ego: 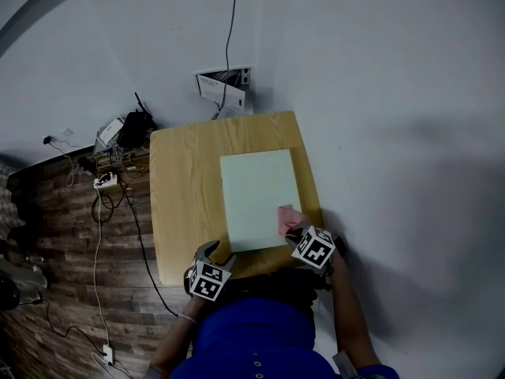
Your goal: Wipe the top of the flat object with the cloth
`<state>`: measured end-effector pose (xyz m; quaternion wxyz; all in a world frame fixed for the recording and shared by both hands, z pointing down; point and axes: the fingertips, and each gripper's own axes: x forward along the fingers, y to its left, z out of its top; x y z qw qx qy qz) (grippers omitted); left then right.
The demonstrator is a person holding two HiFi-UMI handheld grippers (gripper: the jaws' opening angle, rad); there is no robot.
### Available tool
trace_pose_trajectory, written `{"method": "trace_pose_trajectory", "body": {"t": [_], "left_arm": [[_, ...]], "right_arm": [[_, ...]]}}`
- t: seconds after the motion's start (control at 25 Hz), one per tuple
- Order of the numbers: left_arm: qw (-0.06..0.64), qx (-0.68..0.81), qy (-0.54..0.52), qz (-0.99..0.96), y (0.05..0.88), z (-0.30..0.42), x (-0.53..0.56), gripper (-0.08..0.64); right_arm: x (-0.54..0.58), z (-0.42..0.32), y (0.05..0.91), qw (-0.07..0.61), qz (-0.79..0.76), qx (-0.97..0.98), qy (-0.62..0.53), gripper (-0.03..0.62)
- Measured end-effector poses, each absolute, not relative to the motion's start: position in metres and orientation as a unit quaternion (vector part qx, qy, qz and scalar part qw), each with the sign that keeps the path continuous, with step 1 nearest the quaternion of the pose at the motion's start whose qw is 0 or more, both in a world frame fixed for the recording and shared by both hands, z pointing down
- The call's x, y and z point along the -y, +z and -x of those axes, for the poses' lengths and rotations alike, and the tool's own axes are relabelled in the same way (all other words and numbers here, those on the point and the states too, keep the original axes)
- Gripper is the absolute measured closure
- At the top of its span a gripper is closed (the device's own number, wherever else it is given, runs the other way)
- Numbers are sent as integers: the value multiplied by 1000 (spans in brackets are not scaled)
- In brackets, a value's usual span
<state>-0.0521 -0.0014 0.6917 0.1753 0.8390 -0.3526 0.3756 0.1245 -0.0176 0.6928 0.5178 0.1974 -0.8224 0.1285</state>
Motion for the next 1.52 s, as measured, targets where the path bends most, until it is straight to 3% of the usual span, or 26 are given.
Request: {"method": "trace_pose_trajectory", "body": {"t": [0.76,1.04,1.36,1.52], "left_arm": [[176,388,350,-835,675,81,10,324],[167,407,287,-851,636,79,23,324],[133,414,145,-889,563,64,40,325],[115,397,89,-906,530,56,40,366]], "right_arm": [[52,-112,690,495,-231,829,115,578],[48,-116,636,389,-312,861,104,578],[30,-133,570,293,-403,863,80,578],[23,-132,539,227,-439,865,85,578]]}}
